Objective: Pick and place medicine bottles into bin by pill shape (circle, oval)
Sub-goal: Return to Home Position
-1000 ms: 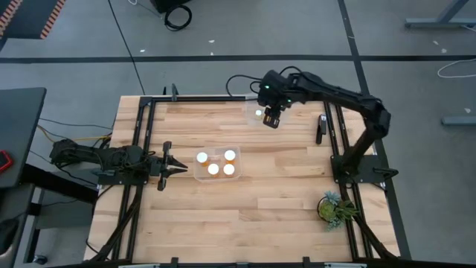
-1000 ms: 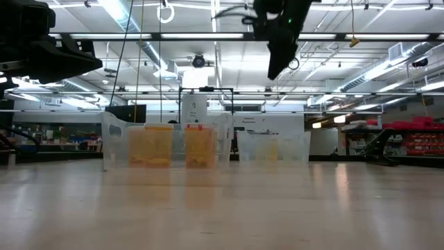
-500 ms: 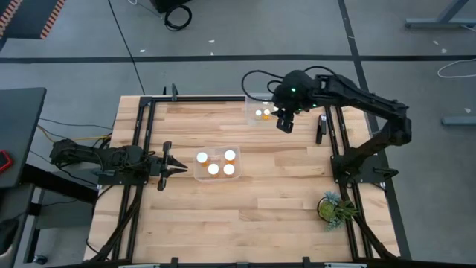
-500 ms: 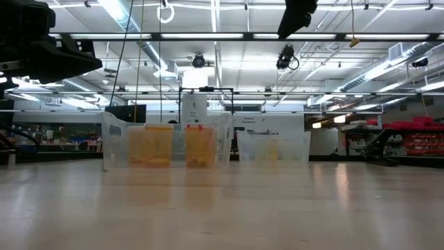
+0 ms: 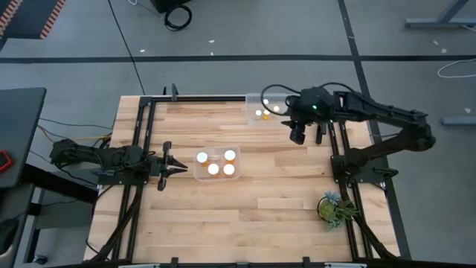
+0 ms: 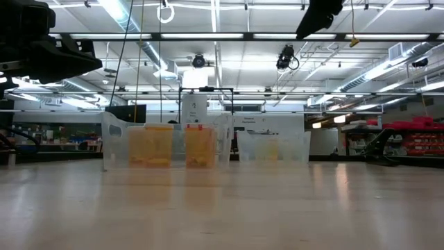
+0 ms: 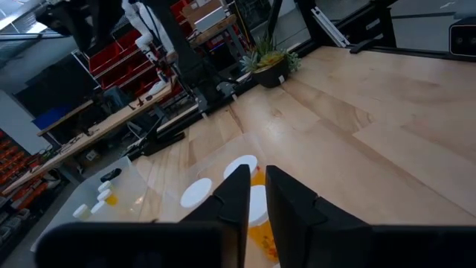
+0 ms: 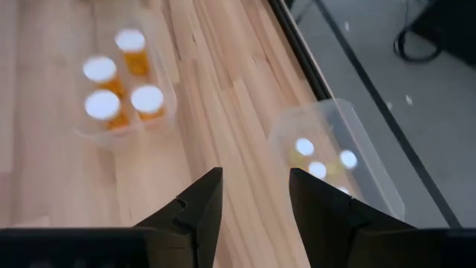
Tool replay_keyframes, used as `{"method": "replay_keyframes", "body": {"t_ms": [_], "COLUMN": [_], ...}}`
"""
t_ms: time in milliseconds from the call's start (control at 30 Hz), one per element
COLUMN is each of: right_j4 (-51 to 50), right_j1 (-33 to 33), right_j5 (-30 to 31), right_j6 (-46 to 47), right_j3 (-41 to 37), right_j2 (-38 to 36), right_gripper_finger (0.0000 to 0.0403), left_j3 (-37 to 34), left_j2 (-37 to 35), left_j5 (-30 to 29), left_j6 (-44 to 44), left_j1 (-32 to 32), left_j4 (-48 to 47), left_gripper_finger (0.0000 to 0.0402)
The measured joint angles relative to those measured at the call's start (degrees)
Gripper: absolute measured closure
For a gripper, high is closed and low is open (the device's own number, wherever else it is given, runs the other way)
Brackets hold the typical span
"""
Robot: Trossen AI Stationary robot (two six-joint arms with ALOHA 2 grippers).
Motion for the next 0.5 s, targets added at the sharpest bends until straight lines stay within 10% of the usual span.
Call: {"method": "replay_keyframes", "body": {"t_ms": [500], "right_j4": [24.2], "right_j1": [6.9], "right_j5": [-0.7], "right_j6": [-1.1], "right_j3": [-25.5], "right_j2": [-21.2], "right_gripper_finger": [0.0241], "left_j3": [0.0], "left_j2": [0.0], "left_j5": [0.0], "left_j6": [0.0], "left_j1": [0.0], "left_j4": [0.0], "left_gripper_finger": [0.0351]}}
